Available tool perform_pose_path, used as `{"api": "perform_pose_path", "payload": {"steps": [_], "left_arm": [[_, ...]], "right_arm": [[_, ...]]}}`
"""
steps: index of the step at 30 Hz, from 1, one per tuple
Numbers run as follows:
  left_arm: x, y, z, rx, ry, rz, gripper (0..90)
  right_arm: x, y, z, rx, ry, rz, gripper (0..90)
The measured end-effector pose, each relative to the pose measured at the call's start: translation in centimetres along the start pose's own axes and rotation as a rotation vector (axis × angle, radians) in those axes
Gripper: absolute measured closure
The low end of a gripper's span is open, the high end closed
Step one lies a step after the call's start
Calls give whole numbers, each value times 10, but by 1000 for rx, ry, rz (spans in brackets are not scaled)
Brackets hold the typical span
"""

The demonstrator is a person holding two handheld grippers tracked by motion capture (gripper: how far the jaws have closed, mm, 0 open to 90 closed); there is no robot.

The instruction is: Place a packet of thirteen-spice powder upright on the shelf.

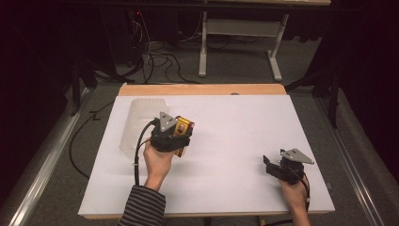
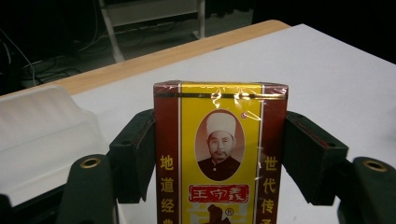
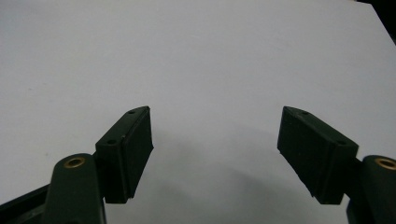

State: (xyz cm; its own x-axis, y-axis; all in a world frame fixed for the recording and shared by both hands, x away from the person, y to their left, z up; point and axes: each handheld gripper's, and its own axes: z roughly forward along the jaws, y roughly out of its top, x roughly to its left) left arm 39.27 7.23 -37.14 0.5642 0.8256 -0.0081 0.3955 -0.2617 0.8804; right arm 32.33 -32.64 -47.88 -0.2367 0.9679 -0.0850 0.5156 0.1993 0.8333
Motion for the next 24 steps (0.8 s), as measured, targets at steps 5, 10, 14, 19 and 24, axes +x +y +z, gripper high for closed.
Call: {"api": "perform_pose_path", "payload": {"steps": [5, 10, 14, 19, 24], "left_arm": [[8, 0, -7, -18, 26, -10, 330], [18, -1, -10, -22, 53, -21, 330], [22, -3, -11, -26, 68, -27, 330], [30, -7, -14, -30, 91, -41, 330], [38, -10, -16, -27, 118, -50, 330]], "right_arm": [[0, 0, 0, 3, -2, -2, 271], [0, 0, 0, 1, -1, 0, 271], [1, 0, 0, 1, -2, -1, 271], [1, 0, 0, 6, -3, -4, 271], [1, 0, 0, 4, -3, -1, 271]]}}
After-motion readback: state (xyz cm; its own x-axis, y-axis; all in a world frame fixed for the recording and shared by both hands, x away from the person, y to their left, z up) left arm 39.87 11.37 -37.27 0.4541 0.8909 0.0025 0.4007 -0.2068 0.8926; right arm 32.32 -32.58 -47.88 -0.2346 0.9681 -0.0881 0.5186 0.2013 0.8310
